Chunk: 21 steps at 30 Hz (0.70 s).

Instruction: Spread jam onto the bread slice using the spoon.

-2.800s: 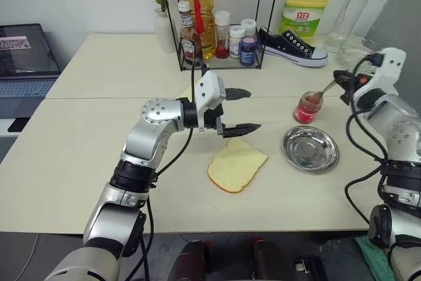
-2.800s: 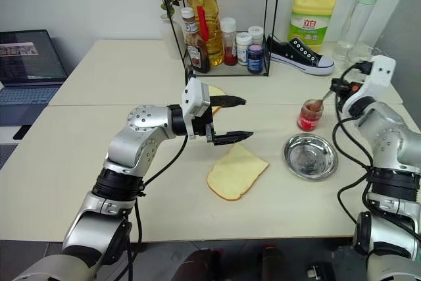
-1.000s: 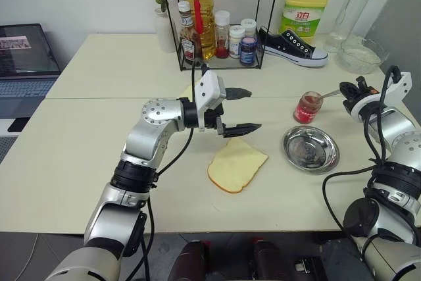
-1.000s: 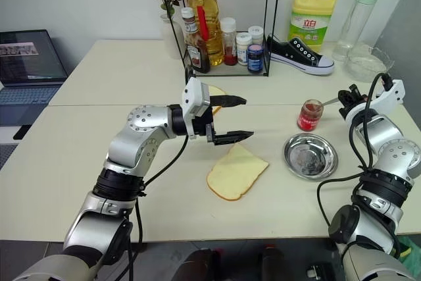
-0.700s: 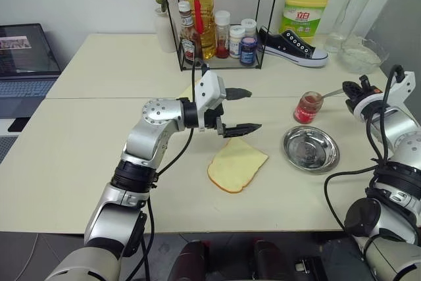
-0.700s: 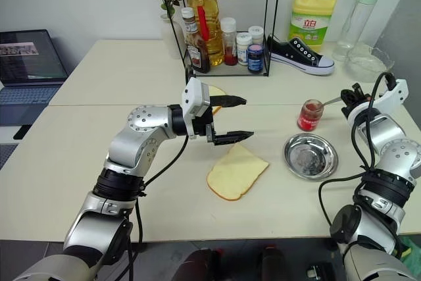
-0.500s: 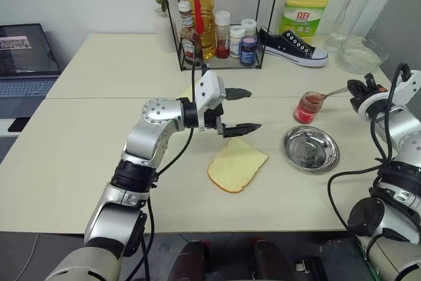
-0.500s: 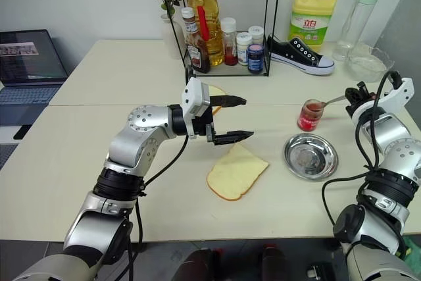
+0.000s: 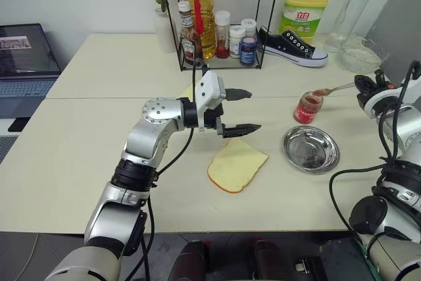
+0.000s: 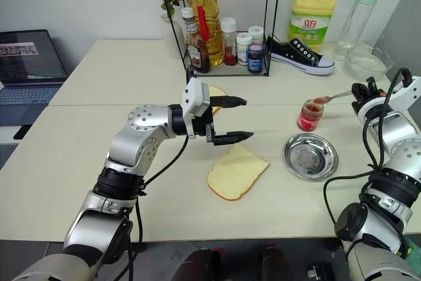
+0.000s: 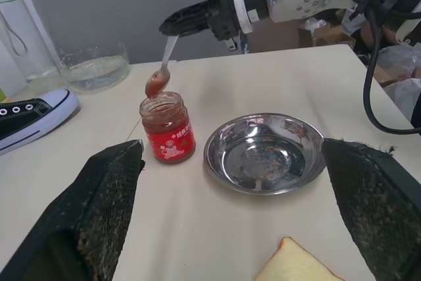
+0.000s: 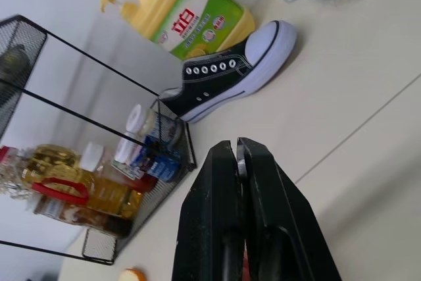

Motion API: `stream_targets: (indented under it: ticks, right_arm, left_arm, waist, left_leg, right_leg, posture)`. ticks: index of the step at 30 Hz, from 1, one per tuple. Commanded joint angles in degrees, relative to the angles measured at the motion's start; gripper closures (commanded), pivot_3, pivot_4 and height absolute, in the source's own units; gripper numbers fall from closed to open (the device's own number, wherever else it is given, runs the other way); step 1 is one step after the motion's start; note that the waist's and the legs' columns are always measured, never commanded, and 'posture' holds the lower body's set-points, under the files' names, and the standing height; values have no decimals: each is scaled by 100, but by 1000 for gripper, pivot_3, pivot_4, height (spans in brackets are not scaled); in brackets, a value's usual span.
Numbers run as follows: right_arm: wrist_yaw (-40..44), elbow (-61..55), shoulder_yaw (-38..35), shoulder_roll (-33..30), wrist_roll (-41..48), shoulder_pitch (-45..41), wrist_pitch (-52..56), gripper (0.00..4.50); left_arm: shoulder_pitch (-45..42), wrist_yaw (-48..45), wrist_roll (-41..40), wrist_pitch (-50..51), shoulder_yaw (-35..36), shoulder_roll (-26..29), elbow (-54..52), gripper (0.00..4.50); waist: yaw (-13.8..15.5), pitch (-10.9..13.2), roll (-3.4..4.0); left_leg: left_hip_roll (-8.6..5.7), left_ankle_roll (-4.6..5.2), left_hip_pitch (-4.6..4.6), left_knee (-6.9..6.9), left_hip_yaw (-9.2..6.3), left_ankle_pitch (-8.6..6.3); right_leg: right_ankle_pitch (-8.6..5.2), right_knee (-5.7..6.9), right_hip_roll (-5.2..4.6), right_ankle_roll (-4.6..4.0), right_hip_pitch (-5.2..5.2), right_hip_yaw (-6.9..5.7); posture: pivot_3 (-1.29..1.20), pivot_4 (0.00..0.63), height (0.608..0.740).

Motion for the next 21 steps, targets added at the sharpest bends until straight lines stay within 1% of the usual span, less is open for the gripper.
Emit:
stream_targets:
  ticks: [1,5,9,11,15,18,21]
  right_arm:
    - [-141,-317,-216,-3,453,-201,-121,4450]
    - [-387,-469,-312,85,871,-266,-151,4450]
    - [-563,-868,-103,141,1237,-250,13,4450]
    - [-556,-1297,213,134,1455,-187,276,4450]
    - [-651,-2219,918,171,2003,24,831,4450]
    - [-957,-2663,1311,304,2576,169,961,4450]
    - [-1179,-3006,1746,370,2997,344,983,4450]
  left_arm:
    - [-151,-55,-174,-60,141,0,-150,0]
    - [-144,-92,-200,-44,150,20,-178,0]
    - [-76,-151,-317,59,203,114,-307,0]
    - [114,-269,-450,180,286,333,-525,0]
    - [710,-503,-788,592,518,971,-1193,0]
    - [1182,-457,-1126,981,730,1339,-1794,0]
    - [1596,-288,-1369,1238,940,1534,-2275,0]
  waist:
    - [0,0,0]
    - [0,0,0]
    - [-1,0,0]
    - [-11,1,2]
    - [-88,0,6]
    - [-94,0,5]
    - [-48,0,5]
  left_leg:
    - [0,0,0,0,0,0]
    - [0,0,0,0,0,0]
    - [1,0,0,0,0,0]
    - [1,0,0,-1,0,0]
    - [12,0,1,-10,3,0]
    - [22,0,0,-12,-3,0]
    - [17,0,-2,-10,-4,0]
  right_leg:
    - [0,0,0,0,0,0]
    - [0,0,0,0,0,0]
    - [0,0,0,0,0,1]
    - [0,0,0,0,-1,1]
    - [-1,0,7,-1,-9,7]
    - [-1,-1,7,-2,-10,4]
    - [-1,-1,6,-2,-9,3]
  posture:
    - [0,150,740]
    - [0,150,740]
    - [0,150,740]
    - [0,150,740]
    - [0,150,740]
    - [0,150,740]
    - [0,150,740]
